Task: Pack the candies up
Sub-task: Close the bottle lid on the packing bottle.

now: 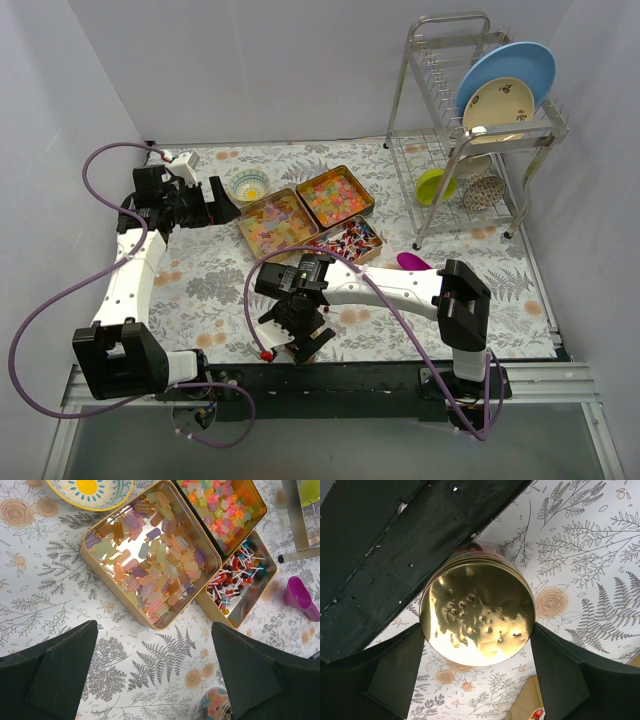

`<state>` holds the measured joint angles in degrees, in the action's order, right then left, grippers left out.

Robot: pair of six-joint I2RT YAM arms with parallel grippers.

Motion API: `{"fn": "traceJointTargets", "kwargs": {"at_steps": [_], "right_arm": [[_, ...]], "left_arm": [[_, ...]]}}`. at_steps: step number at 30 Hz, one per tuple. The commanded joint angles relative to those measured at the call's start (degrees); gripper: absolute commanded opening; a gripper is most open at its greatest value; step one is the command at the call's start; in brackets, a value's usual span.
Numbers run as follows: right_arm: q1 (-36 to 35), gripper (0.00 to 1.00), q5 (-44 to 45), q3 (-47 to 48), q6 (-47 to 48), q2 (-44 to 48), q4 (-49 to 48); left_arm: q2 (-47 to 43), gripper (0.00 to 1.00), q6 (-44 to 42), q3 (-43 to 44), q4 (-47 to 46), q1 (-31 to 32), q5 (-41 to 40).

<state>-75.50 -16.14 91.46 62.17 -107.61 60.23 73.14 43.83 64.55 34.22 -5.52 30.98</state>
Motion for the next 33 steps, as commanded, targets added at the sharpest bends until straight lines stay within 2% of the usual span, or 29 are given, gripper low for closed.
{"fn": "traceJointTargets", "kwargs": {"at_steps": [1,12,29,33], "right_arm": [[-0.34,0.74,-2.40,1.88,-0.56,1.62,2.00],[-0.34,0.74,1.64,-1.63,-0.65,-0.93,0.24],[-0.34,0.74,1.82,1.70,-2.93,-3.30,-1.25],[-0.34,0.80,1.55,1.79,-2.67,-3.48,-0.73]], "left_arm": [[-2.66,0.98,0.02,-0.83,-0.55,-0.37,1.10],[-2.66,0.98,-0.50,-1.10,-0.47,-0.46,1.01],[-0.90,0.98,-0.59,-1.36,-1.35,-0.72,1.36],[-0.81,0.98,-0.68,-1.36,-1.52,-0.90,1.54]]}}
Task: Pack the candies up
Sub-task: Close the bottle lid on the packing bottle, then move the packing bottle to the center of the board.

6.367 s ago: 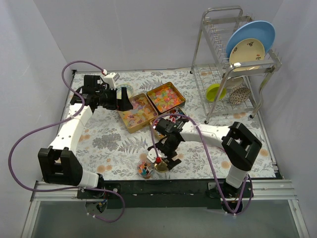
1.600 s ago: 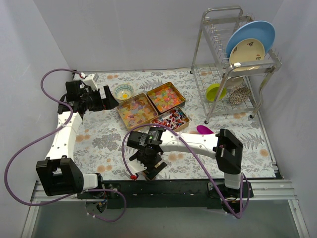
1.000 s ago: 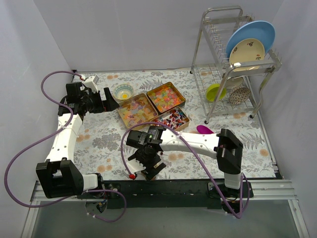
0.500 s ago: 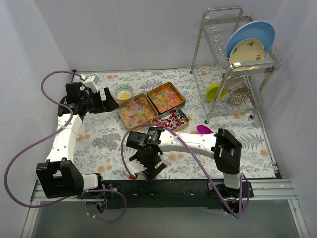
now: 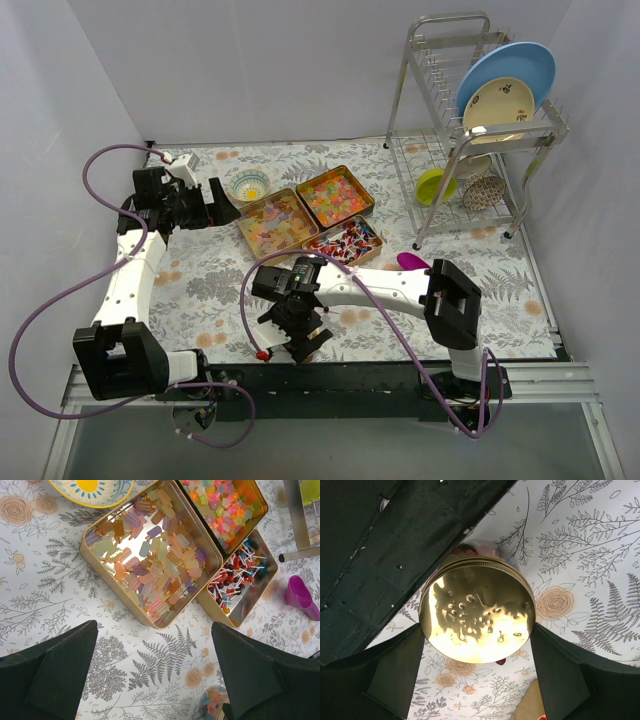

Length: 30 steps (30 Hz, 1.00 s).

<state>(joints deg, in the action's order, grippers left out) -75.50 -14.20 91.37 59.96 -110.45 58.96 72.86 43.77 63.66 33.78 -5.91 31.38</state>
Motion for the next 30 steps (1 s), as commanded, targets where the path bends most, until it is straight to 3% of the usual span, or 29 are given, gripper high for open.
{"fn": "traceJointTargets", "kwargs": {"at_steps": [1,2,3,14,18,21,22,24,25,30], "right_arm": [[-0.34,0.84,0.04,1.79,-0.38,-0.47,0.80],[-0.34,0.87,0.22,1.10,-0.37,0.49,0.72],[-0.34,0.98,0.66,0.57,-0.55,1.20,0.37],[4.75,0.98,2.95,-2.16,-4.86,10.86,7.39],[7.39,0.98,1.81,-2.34,-8.19,14.39,3.37],[7.13,0.84,-1.61,-2.34,-9.78,14.04,-0.23],[6.86,0.70,-3.80,-1.99,-10.30,13.69,-1.21],[6.25,0.57,-5.66,-0.85,-11.19,11.41,-2.97],[5.90,0.46,-8.19,-0.32,-11.19,10.71,-4.36],[4.67,0.31,-12.96,0.47,-8.91,6.14,-7.63]], "left_arm": [[-0.44,0.98,-0.79,-0.55,-1.17,-0.50,1.23],[-0.53,0.98,-0.88,-0.47,-1.17,-0.59,1.41],[-0.61,0.98,-0.96,-0.46,-1.35,-0.68,2.19],[1.49,0.98,-2.90,-1.08,-6.18,-1.03,12.21],[1.93,0.98,-0.53,0.24,-7.67,-1.03,12.04],[1.94,0.98,1.14,-0.02,-8.12,-0.94,12.31],[1.67,0.98,1.32,-0.20,-8.03,-0.94,12.22],[1.06,0.98,1.23,-0.55,-7.24,-1.03,10.56],[0.62,0.98,0.97,-0.64,-6.89,-1.03,9.85],[-0.96,0.98,-0.96,-0.91,-5.66,-1.29,6.42]]}}
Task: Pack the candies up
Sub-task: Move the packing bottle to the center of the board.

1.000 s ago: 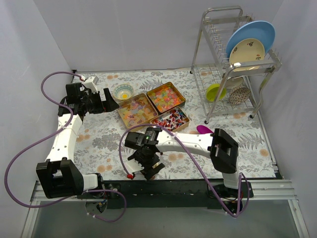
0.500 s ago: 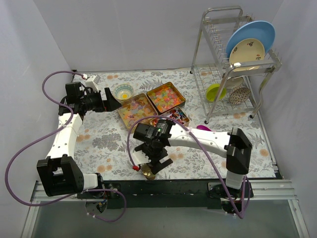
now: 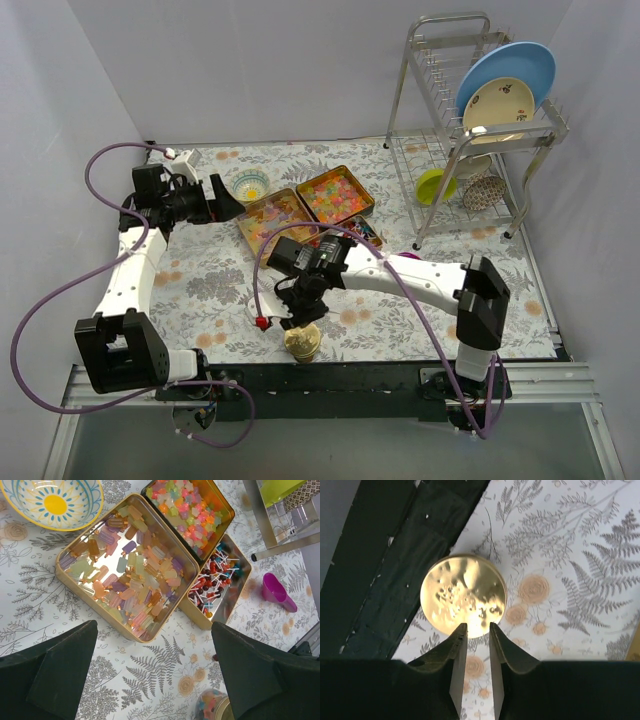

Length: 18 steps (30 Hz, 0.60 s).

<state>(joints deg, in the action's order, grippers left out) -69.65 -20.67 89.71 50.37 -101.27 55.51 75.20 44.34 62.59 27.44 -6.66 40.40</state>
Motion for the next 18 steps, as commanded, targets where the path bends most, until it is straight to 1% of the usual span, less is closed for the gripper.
{"fn": "traceJointTargets", "kwargs": {"at_steps": [1,5,9,14,15,18], "right_arm": [[-1.37,0.29,-7.28,2.22,1.91,-3.57,-4.00],[-1.63,0.24,-8.43,-0.58,3.59,-4.19,-5.49],[-1.81,0.20,-7.29,-5.68,4.38,-3.41,-8.30],[-1.81,0.19,-2.98,-12.88,4.83,-2.26,-10.59],[-1.72,0.18,-2.28,-13.59,4.48,-2.09,-10.85],[-0.59,0.17,0.01,-17.10,3.86,-1.21,-11.38]], "left_arm": [[-3.57,0.98,-1.71,0.43,0.94,-0.55,-3.13],[-4.27,0.98,-2.41,0.17,2.09,-0.46,-4.01],[-4.80,0.98,-2.85,-1.06,1.65,-0.55,-3.32],[-5.15,0.98,-5.39,-5.45,-2.03,-0.55,3.00],[-4.37,0.98,-6.01,-5.55,-2.21,-0.55,5.54],[-2.17,0.98,-8.30,-4.85,-2.22,-0.55,9.15]]}}
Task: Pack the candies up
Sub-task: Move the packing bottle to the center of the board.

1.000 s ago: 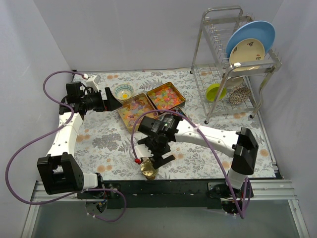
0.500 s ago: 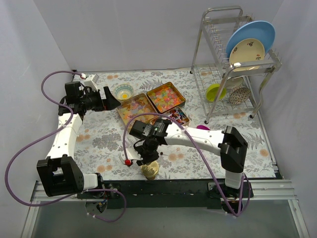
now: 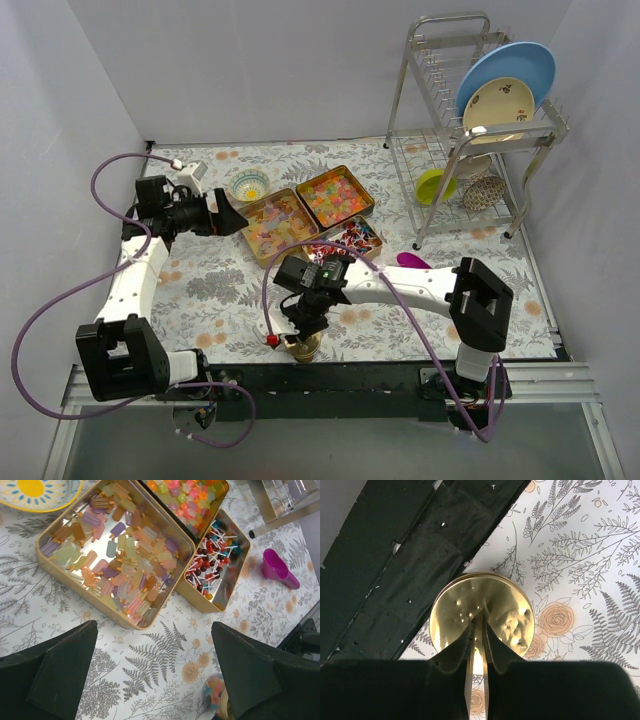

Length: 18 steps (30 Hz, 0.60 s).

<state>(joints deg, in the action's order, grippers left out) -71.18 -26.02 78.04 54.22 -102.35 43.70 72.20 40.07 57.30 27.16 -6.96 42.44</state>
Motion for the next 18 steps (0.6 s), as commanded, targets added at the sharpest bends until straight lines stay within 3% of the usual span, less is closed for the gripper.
{"fn": "traceJointTargets", "kwargs": {"at_steps": [1,5,8,9,12,18], "right_arm": [[1.47,0.17,5.80,-6.05,0.01,0.21,0.16],[4.90,0.20,2.57,-3.88,0.45,3.28,1.82],[7.80,0.56,-2.62,-1.49,1.85,8.01,2.44],[8.68,0.74,-3.59,-1.31,2.64,9.43,2.18],[8.86,0.98,-6.06,-3.85,5.02,13.39,-0.37],[8.78,0.98,-10.89,-0.89,10.55,6.21,5.49]], "left_arm": [[2.22,0.98,-4.39,0.79,-1.85,-0.25,7.48],[6.28,0.98,-3.43,4.57,-1.93,-0.25,8.89],[6.72,0.98,-1.84,7.82,-1.93,-0.16,9.42],[6.46,0.98,-1.84,8.79,-1.93,-0.16,9.51],[6.11,0.98,-3.68,10.37,0.35,-0.07,8.46],[5.41,0.98,-3.87,11.00,1.76,-0.16,5.55]]}}
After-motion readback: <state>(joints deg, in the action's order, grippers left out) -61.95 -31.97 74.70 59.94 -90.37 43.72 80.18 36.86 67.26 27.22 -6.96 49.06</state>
